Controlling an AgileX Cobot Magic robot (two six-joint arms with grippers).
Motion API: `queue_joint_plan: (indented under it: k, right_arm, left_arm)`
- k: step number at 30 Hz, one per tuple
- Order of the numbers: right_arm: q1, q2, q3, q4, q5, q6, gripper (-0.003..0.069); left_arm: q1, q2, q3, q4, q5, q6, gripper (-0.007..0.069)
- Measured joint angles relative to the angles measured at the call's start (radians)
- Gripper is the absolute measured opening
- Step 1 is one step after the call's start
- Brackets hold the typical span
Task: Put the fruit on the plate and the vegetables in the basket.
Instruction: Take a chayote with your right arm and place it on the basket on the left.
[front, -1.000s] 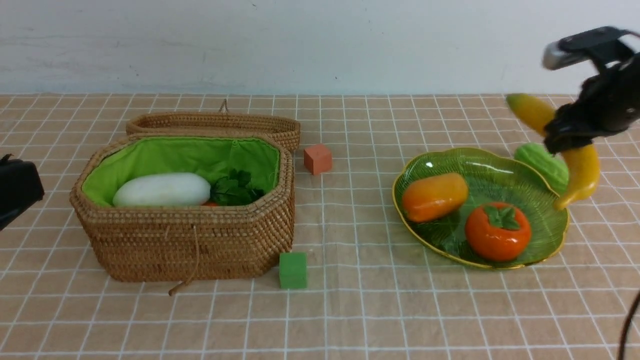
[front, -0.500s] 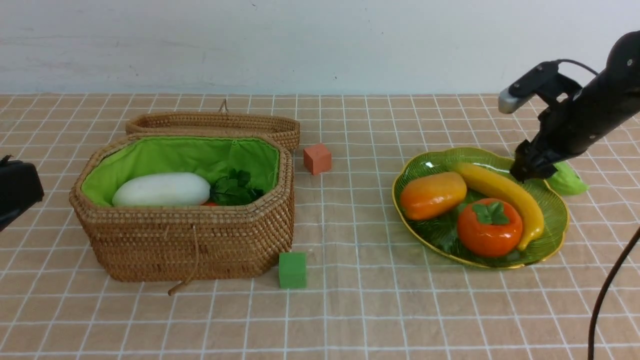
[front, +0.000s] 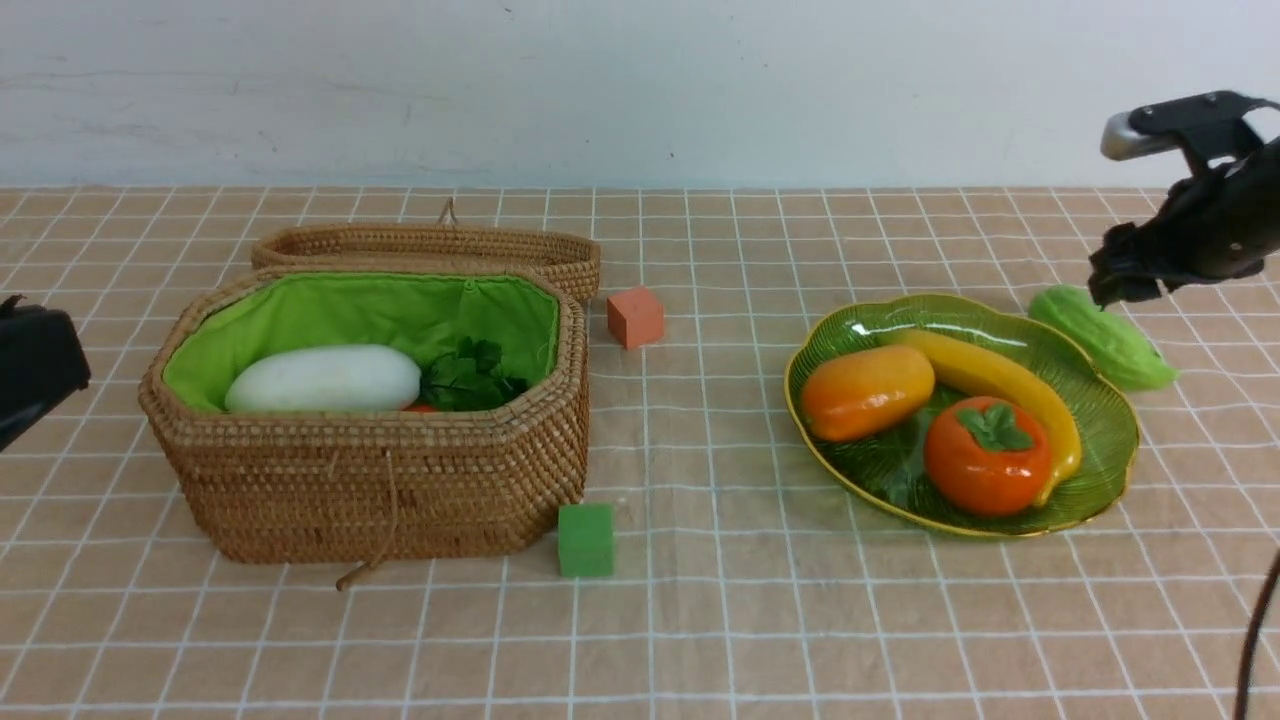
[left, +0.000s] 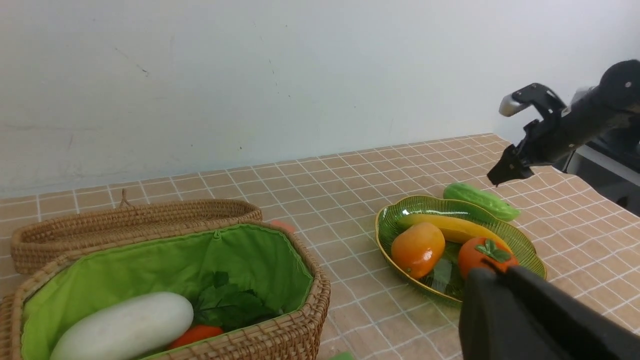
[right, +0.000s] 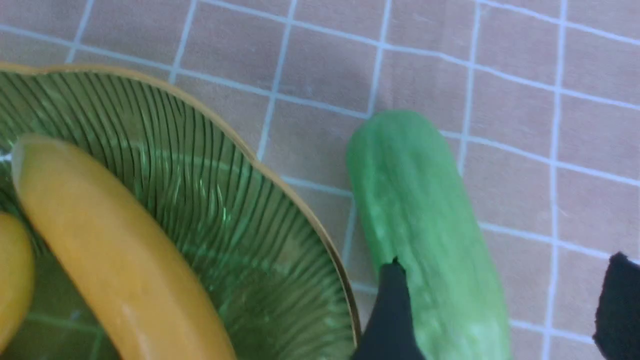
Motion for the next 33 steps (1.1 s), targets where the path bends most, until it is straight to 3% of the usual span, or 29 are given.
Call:
queue_joint_plan:
  k: [8,21,25,28,33]
  right_arm:
    - [0.001,0.219,-0.251,0.077,0.049,0.041,0.0549]
    - [-0.026,0.278,-0.282,0.076,0.054,0.083,0.0547]
    - [-0.035,0.279,-0.283,0.073,0.058,0.086,0.0507]
    - [-0.037,0.280,-0.284,0.072,0.072,0.086,0.0416]
    - [-0.037,0.246,-0.286,0.049,0.171,0.102,0.0416]
  left_arm:
    - [0.000,0.000,0.000,0.000,0.000,0.000,0.0022]
    - [0.000,0.000,0.000,-0.001,0.000,-0.001,0.0022]
    - [0.000,0.000,0.000,-0.001,0.000,-0.001,0.0022]
    - [0.000,0.009,0.000,-0.001,0.002,-0.001,0.0022]
    - [0.000,0.046,0.000,-0.027,0.042,-0.001,0.0022]
